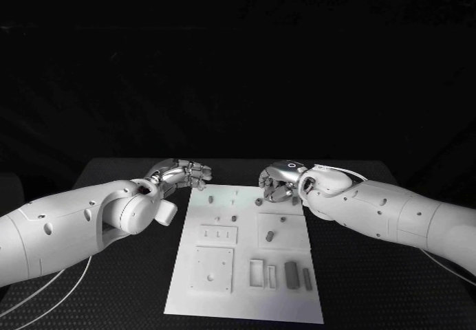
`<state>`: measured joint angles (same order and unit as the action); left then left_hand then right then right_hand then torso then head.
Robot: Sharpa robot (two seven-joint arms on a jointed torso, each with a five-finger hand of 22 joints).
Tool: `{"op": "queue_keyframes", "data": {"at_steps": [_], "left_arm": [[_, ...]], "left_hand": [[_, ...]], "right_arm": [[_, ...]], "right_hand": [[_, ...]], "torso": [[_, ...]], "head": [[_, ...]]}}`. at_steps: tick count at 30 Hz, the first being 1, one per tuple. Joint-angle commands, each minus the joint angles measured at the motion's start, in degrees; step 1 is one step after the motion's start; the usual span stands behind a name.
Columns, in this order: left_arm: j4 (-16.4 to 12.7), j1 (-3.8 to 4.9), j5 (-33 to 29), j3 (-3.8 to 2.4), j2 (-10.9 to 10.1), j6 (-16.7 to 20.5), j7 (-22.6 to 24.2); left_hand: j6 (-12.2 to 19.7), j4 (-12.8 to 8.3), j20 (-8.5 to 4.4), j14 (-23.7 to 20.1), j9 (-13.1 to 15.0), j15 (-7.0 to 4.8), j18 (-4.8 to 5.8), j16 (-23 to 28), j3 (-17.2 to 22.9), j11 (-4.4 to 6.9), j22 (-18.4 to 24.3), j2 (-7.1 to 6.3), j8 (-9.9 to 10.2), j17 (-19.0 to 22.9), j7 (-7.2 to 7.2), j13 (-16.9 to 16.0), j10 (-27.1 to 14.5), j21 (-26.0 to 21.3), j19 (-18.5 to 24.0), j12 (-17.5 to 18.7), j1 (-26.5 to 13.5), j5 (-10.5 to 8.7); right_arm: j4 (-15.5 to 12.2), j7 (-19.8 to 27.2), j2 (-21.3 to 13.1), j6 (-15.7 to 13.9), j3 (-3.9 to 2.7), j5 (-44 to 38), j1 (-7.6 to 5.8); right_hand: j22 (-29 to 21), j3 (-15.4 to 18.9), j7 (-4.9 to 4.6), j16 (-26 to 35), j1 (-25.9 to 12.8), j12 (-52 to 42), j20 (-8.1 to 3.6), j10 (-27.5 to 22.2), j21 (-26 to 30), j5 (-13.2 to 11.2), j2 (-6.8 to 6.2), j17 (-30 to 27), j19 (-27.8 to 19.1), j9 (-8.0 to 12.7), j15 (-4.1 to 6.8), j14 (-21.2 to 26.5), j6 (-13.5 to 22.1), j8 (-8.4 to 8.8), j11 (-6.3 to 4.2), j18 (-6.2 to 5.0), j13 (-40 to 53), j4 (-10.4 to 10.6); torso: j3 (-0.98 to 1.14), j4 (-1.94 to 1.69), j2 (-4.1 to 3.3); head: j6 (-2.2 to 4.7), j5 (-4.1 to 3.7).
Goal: Assemble the parts on the task board
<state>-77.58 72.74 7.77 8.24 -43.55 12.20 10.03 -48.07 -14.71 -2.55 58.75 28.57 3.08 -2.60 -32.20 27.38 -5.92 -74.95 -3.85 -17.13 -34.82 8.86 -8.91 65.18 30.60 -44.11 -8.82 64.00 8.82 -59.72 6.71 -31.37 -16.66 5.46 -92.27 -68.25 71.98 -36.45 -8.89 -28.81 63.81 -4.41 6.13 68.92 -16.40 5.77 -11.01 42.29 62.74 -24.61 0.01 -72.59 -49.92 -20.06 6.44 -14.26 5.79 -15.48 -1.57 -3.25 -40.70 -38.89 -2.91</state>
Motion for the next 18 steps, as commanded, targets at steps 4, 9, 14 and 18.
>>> {"op": "queue_keyframes", "data": {"at_steps": [4,9,14,18], "left_arm": [[-0.02,0.07,-0.3,-0.09,0.06,-0.86,0.79],[-0.07,0.07,-0.33,-0.09,-0.01,-0.92,0.67],[-0.54,0.07,-0.33,-0.12,-0.26,-0.87,0.62],[-0.95,0.08,-0.33,-0.13,-0.53,-0.81,0.56]], "left_hand": [[0.22,0.28,0.04,-0.08,-0.05,0.13,0.62,0.26,-0.21,-0.16,-0.73,0.0,0.3,0.07,0.05,-0.01,-0.14,0.0,0.42,0.25,-0.66,-0.21],[0.21,0.31,0.04,-0.07,-0.04,0.13,0.61,0.27,-0.21,-0.16,-0.73,0.01,0.31,0.07,0.06,-0.02,-0.12,0.01,0.41,0.28,-0.72,-0.21],[0.22,0.34,0.04,-0.06,-0.04,0.13,0.6,0.28,-0.22,-0.18,-0.73,-0.01,0.32,0.07,0.09,-0.02,-0.12,0.01,0.42,0.32,-0.8,-0.22],[0.23,0.36,0.03,-0.06,-0.04,0.13,0.6,0.29,-0.22,-0.19,-0.73,-0.02,0.33,0.06,0.1,-0.03,-0.12,0.01,0.42,0.35,-0.84,-0.22]], "right_arm": [[-1.32,0.41,0.07,-0.91,-0.04,-2.85,-0.01],[-0.57,0.1,0.77,-0.58,-0.04,-3.36,-0.01],[0.95,-0.28,1.65,0.0,-0.01,-4.76,0.31],[1.68,-0.56,1.78,0.36,0.01,-5.75,0.55]], "right_hand": [[0.51,-0.48,0.28,-0.81,0.47,0.33,-0.3,0.48,-0.89,-0.22,-0.29,0.89,0.85,0.09,0.01,-0.84,-0.58,0.28,-0.16,-0.74,0.12,-0.02],[0.77,-0.58,0.33,-1.13,0.53,0.34,-0.47,0.63,-1.24,-0.42,-0.26,1.36,1.15,0.1,0.1,-1.07,-0.74,0.29,-0.24,-0.74,0.16,0.01],[0.94,-0.67,0.35,-1.34,0.58,0.4,-0.56,0.63,-1.43,-0.64,-0.26,1.67,1.27,0.12,0.13,-1.18,-0.79,0.34,-0.26,-0.74,0.16,0.02],[1.06,-0.82,0.38,-1.43,0.67,0.5,-0.6,0.48,-1.53,-0.97,-0.4,1.93,1.25,0.14,0.1,-1.13,-0.87,0.36,-0.23,-0.74,0.13,-0.02]], "torso": [[-0.31,-0.43,-0.56],[-0.29,-0.42,-0.81],[-0.32,-0.48,-1.03],[-0.27,-0.54,-1.21]], "head": [[0.09,-0.11],[0.31,-0.21],[0.55,-0.28],[0.57,-0.28]]}}
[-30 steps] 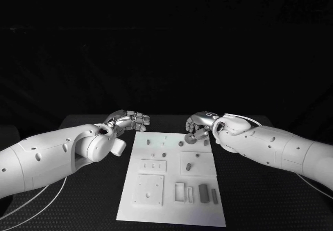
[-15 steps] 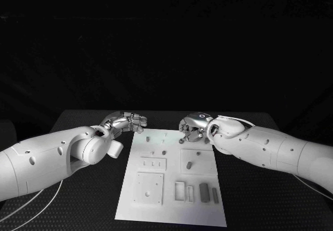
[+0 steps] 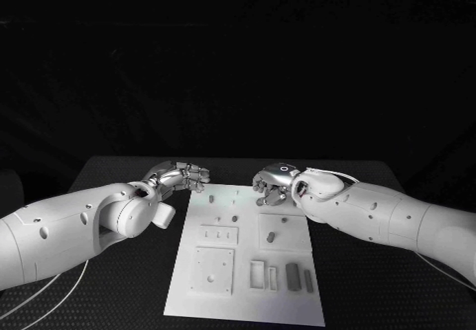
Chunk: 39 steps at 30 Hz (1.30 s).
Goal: Assemble the parts on the task board
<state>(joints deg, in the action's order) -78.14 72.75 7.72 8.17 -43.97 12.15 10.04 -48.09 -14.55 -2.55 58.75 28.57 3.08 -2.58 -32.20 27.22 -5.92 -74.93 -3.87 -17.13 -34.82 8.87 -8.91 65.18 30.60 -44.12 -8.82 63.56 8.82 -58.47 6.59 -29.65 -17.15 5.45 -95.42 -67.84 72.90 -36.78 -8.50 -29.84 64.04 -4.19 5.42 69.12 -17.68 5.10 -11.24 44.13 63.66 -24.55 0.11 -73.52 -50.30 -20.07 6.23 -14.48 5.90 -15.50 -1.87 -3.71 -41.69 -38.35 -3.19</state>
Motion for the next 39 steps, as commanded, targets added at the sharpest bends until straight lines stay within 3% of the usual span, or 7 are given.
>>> {"op": "queue_keyframes", "data": {"at_steps": [1,14,25,39], "left_arm": [[-0.46,0.07,-0.29,-0.06,-0.18,-0.81,0.53],[-0.18,0.07,-0.37,-0.08,-0.1,-0.78,0.43],[-0.49,0.07,-0.41,-0.08,-0.25,-0.77,0.41],[-0.51,0.08,-0.41,-0.11,-0.12,-0.77,0.37]], "left_hand": [[0.26,0.22,0.03,-0.06,-0.05,0.13,0.58,0.3,-0.07,-0.19,-0.75,-0.01,0.34,0.07,0.09,-0.02,-0.12,0.02,0.42,0.36,-0.43,-0.22],[0.27,0.24,0.03,-0.07,-0.04,0.13,0.57,0.32,-0.08,-0.19,-0.75,-0.07,0.35,0.07,0.11,-0.03,-0.12,0.02,0.44,0.43,-0.52,-0.23],[0.28,0.25,0.03,-0.07,-0.04,0.13,0.57,0.34,-0.07,-0.19,-0.74,-0.08,0.37,0.07,0.12,-0.03,-0.14,0.02,0.45,0.48,-0.55,-0.24],[0.31,0.29,0.03,-0.07,-0.04,0.13,0.56,0.37,-0.05,-0.19,-0.74,-0.08,0.39,0.07,0.12,-0.03,-0.16,0.03,0.46,0.57,-0.62,-0.24]], "right_arm": [[0.55,-0.5,0.07,1.0,0.03,-2.78,0.16],[0.48,-0.7,0.23,1.89,0.4,-3.95,0.46],[1.24,-0.56,0.7,2.13,0.57,-4.06,0.75],[2.2,-0.76,1.52,2.36,0.63,-4.17,0.88]], "right_hand": [[0.17,-0.54,0.0,-0.41,0.47,0.33,0.1,0.19,-0.28,-0.39,-0.26,0.15,0.32,0.1,-0.02,-0.19,-0.51,0.38,0.0,-0.52,-0.01,0.0],[1.42,-1.0,0.19,-2.09,0.72,0.39,-0.63,-1.19,-1.96,-0.92,-1.17,1.88,1.68,0.34,-0.12,-1.43,-0.49,0.75,0.2,-0.52,-0.39,0.37],[2.23,-1.38,0.31,-3.17,0.96,0.28,-1.06,-1.11,-2.97,-1.21,-0.93,2.73,2.31,0.34,-0.02,-1.86,-0.88,0.68,0.1,-0.52,-0.41,0.58],[3.07,-2.62,0.39,-4.36,0.83,0.15,-1.42,-0.45,-4.1,-1.86,-0.56,3.68,2.6,0.35,0.22,-1.94,-1.57,0.57,-0.14,-0.52,-0.29,1.63]], "torso": [[0.04,-0.08,-0.25],[0.15,0.21,-0.73],[0.11,0.03,-0.89],[0.04,0.09,-1.31]], "head": [[-0.02,-0.04],[-0.25,-0.13],[-0.48,-0.1],[-0.54,-0.1]]}}
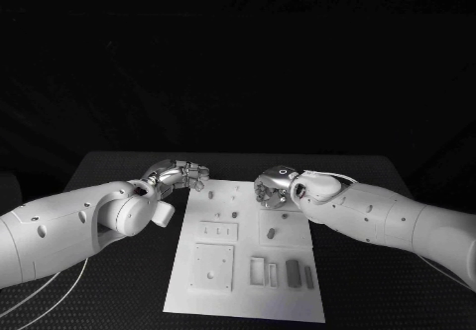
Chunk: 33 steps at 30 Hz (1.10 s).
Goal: Assemble the parts on the task board
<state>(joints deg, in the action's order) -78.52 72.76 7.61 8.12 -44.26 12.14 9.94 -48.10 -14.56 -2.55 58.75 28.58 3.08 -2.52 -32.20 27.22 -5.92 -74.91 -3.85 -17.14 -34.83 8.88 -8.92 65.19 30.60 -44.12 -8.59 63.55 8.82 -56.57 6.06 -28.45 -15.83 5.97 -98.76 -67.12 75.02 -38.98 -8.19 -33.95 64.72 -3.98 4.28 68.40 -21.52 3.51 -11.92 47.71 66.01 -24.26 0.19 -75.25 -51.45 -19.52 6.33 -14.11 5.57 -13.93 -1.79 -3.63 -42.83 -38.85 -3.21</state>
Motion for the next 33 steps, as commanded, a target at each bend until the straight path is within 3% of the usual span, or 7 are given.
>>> {"op": "queue_keyframes", "data": {"at_steps": [1,7,16,23,33], "left_arm": [[-0.12,0.07,-0.29,-0.06,0.2,-0.76,0.46],[-0.06,0.07,-0.31,-0.06,0.28,-0.74,0.41],[-0.08,0.07,-0.32,-0.06,0.26,-0.73,0.31],[0.02,0.07,-0.32,-0.06,0.3,-0.77,0.2],[0.02,0.07,-0.32,-0.06,0.24,-0.66,0.18]], "left_hand": [[0.32,0.3,0.03,-0.07,-0.05,0.14,0.49,0.37,-0.05,-0.19,-0.77,-0.09,0.4,0.07,0.12,-0.03,-0.16,0.03,0.46,0.34,-0.62,-0.24],[0.33,0.35,0.04,-0.06,-0.05,0.14,0.49,0.38,-0.04,-0.18,-0.76,-0.06,0.41,0.07,0.12,-0.03,-0.16,0.03,0.46,0.38,-0.69,-0.23],[0.34,0.38,0.04,-0.06,-0.04,0.14,0.48,0.4,-0.02,-0.17,-0.76,-0.06,0.42,0.06,0.1,-0.03,-0.17,0.04,0.46,0.43,-0.73,-0.22],[0.34,0.38,0.04,-0.06,-0.04,0.14,0.47,0.41,-0.01,-0.17,-0.76,-0.07,0.43,0.06,0.1,-0.04,-0.18,0.04,0.47,0.47,-0.74,-0.21],[0.36,0.37,0.03,-0.06,-0.04,0.14,0.46,0.42,0.02,-0.16,-0.76,-0.08,0.44,0.06,0.09,-0.04,-0.2,0.05,0.48,0.53,-0.73,-0.2]], "right_arm": [[0.32,-0.27,0.37,1.09,0.13,-0.83,0.17],[0.12,-0.41,0.37,1.12,0.17,-1.11,0.19],[-0.07,-0.58,0.3,1.47,0.18,-1.93,0.19],[-0.26,-0.89,0.31,1.24,0.22,-3.32,0.24],[-0.64,-2.21,0.15,-0.28,0.23,-4.59,0.25]], "right_hand": [[0.97,-0.49,0.05,-0.29,0.17,-0.06,-0.29,0.27,-0.3,-0.28,0.13,0.13,0.25,0.07,0.15,-0.21,-0.42,0.04,-0.24,-0.89,0.05,0.09],[1.16,-1.21,-0.41,-0.91,0.29,-0.06,-0.44,0.44,-0.91,-0.45,-0.08,0.56,0.42,0.28,0.24,-0.31,-0.2,0.31,-0.33,-0.89,0.1,0.47],[1.38,-1.65,-0.16,-2.94,0.33,-0.56,-1.08,2.09,-2.91,-0.5,0.09,1.77,1.27,0.25,0.82,-0.88,-1.45,-0.17,-0.93,-0.89,0.72,0.78],[1.51,-3.99,1.31,-7.77,1.5,-1.78,-2.49,6.02,-8.0,-0.67,0.9,4.49,2.62,-0.4,2.28,-1.58,-5.29,-1.86,-2.46,-0.89,2.63,0.64],[1.44,-6.88,2.08,-11.97,2.49,-2.47,-3.64,8.86,-12.86,-0.7,1.55,6.69,3.35,-0.89,3.48,-1.74,-8.02,-2.81,-3.67,-0.89,4.4,-0.32]], "torso": [[-0.04,0.0,-0.17],[-0.13,-0.03,-0.52],[-0.18,-0.02,-0.66],[-0.18,-0.04,-0.73],[-0.18,0.04,-0.89]], "head": [[-0.06,-0.1],[0.01,-0.21],[0.03,-0.36],[-0.1,-0.39],[0.07,-0.26]]}}
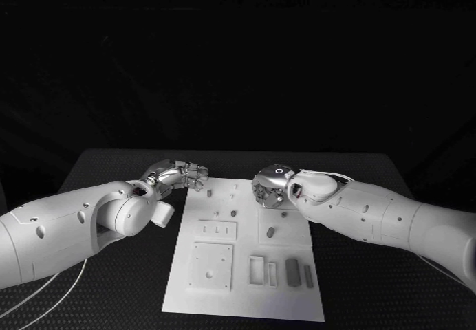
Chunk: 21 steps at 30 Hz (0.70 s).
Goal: Assemble the parts on the task board
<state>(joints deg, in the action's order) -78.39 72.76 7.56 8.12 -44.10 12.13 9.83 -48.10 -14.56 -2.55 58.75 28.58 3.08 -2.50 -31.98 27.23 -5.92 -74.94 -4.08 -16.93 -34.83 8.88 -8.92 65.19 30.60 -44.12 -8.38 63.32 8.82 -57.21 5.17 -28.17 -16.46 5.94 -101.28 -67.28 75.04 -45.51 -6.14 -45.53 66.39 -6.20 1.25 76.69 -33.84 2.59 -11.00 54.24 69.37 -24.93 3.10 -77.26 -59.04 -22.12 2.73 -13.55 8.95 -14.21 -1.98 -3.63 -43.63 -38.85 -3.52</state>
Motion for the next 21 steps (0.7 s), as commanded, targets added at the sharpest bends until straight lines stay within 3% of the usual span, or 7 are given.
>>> {"op": "queue_keyframes", "data": {"at_steps": [1,9,14,21], "left_arm": [[-0.12,0.07,-0.27,-0.06,0.07,-0.67,0.29],[-0.19,0.08,-0.27,-0.06,-0.02,-0.57,0.31],[-0.19,0.09,-0.27,-0.06,-0.04,-0.48,0.35],[-0.29,0.11,-0.27,-0.07,0.0,-0.43,0.37]], "left_hand": [[0.37,0.37,0.03,-0.06,-0.04,0.14,0.44,0.21,0.02,-0.15,-0.73,0.15,0.23,0.06,0.09,-0.03,-0.21,0.05,0.48,0.32,-0.5,-0.2],[0.37,0.35,0.03,-0.06,-0.04,0.14,0.43,0.22,0.05,-0.14,-0.73,0.15,0.24,0.05,0.08,-0.03,-0.22,0.05,0.49,0.37,-0.49,-0.19],[0.37,0.35,0.03,-0.06,-0.04,0.14,0.43,0.22,0.06,-0.13,-0.74,0.15,0.24,0.05,0.08,-0.04,-0.22,0.05,0.49,0.38,-0.49,-0.19],[0.38,0.35,0.03,-0.06,-0.03,0.14,0.42,0.23,0.06,-0.12,-0.74,0.15,0.24,0.05,0.08,-0.04,-0.22,0.06,0.49,0.4,-0.5,-0.19]], "right_arm": [[-0.1,-1.63,-0.16,-0.29,0.26,-2.17,0.41],[-1.3,-3.09,-0.77,-2.83,0.24,-2.41,0.39],[-2.57,-4.68,-1.02,-7.03,0.14,-2.41,-0.19],[-1.69,-7.31,0.8,-10.28,-0.03,-3.76,-1.48]], "right_hand": [[1.4,-0.42,0.07,-0.55,0.78,-0.23,-0.66,0.63,-0.76,0.22,0.63,0.23,-0.02,-0.24,0.61,0.3,-0.5,-0.23,-0.1,-1.45,1.1,-0.07],[1.34,-1.18,0.29,-1.46,0.66,-0.19,-0.96,1.21,-2.12,0.19,0.43,0.54,-0.05,-0.39,0.87,0.36,-1.06,-0.37,-0.35,-1.45,1.67,-0.04],[1.33,-1.28,0.32,-1.54,0.66,-0.17,-0.99,1.27,-2.27,0.2,0.37,0.56,-0.06,-0.42,0.89,0.38,-1.13,-0.39,-0.37,-1.45,1.74,-0.02],[1.27,-1.91,0.53,-1.93,0.79,-0.1,-1.18,1.57,-2.94,0.19,-0.19,0.62,0.01,-0.53,1.02,0.4,-1.62,-0.55,-0.5,-1.45,1.99,0.12]], "torso": [[0.02,0.06,-0.1],[0.0,0.06,-0.17],[-0.04,0.1,-0.17],[-0.03,0.1,-0.3]], "head": [[0.14,0.04],[0.49,0.05],[0.9,0.06],[2.18,0.12]]}}
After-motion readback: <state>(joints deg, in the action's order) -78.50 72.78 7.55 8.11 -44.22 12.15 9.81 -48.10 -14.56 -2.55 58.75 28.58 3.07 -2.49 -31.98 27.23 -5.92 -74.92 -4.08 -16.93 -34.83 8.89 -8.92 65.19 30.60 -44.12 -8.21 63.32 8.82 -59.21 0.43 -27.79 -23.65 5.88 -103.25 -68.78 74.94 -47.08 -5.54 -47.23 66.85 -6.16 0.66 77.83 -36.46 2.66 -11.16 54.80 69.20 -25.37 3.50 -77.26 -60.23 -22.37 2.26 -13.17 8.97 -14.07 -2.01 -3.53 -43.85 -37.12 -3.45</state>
